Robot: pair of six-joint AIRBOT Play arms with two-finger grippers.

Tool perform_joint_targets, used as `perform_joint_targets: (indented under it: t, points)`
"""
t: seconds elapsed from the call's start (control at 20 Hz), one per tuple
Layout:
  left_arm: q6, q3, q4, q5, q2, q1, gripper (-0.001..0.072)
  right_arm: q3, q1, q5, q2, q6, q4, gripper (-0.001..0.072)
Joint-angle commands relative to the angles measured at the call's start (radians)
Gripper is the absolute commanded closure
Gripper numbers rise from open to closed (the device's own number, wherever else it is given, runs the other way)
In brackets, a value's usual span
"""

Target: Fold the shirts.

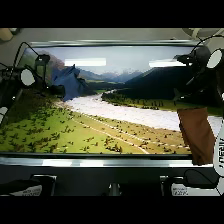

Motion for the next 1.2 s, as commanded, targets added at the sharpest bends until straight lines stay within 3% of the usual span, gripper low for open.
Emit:
perform_joint_targets:
  t: [0.0,0.2,0.3,0.6,0.75,0.8,0.85,0.9,1.0,1.15]
  points:
    - [-0.001,0.0,-0.02,0.159,-0.027,-0.002,0.003,0.0,0.001,-0.092,0.001,-0.002,-0.003,0.0154]
    - [0.002,0.009,-0.052,0.3,-0.067,0.005,0.0018,0.0,0.001,-0.275,0.001,-0.007,-0.009,0.0153]
    - [-0.037,0.11,-0.053,0.322,-0.146,0.049,0.0019,0.0,0.001,-0.341,0.001,-0.007,-0.008,0.0153]
    - [-0.056,0.558,-0.072,-0.022,-0.59,0.183,0.002,-0.001,0.001,-0.334,-0.001,-0.007,0.008,0.0142]
    - [-0.079,0.578,-0.083,-0.047,-0.686,0.187,0.0031,0.0,0.001,-0.303,-0.001,-0.007,0.012,0.0142]
    - [-0.079,0.579,-0.082,-0.044,-0.7,0.187,0.0193,0.0,0.001,-0.303,0.0,-0.012,0.013,0.0142]
    - [-0.079,0.579,-0.082,-0.044,-0.703,0.19,0.0522,0.002,0.001,-0.306,0.002,-0.05,0.024,0.0142]
    - [-0.078,0.582,-0.087,-0.046,-0.696,0.193,0.068,0.013,0.001,-0.3,0.002,-0.088,0.029,0.0142]
    - [-0.071,0.625,-0.106,-0.068,-0.664,0.2,0.0683,0.045,0.001,-0.286,0.012,-0.102,0.031,0.015]
    - [0.035,0.669,-0.176,0.029,-0.483,0.182,0.0684,0.113,0.001,-0.284,0.073,-0.118,0.03,0.0191]
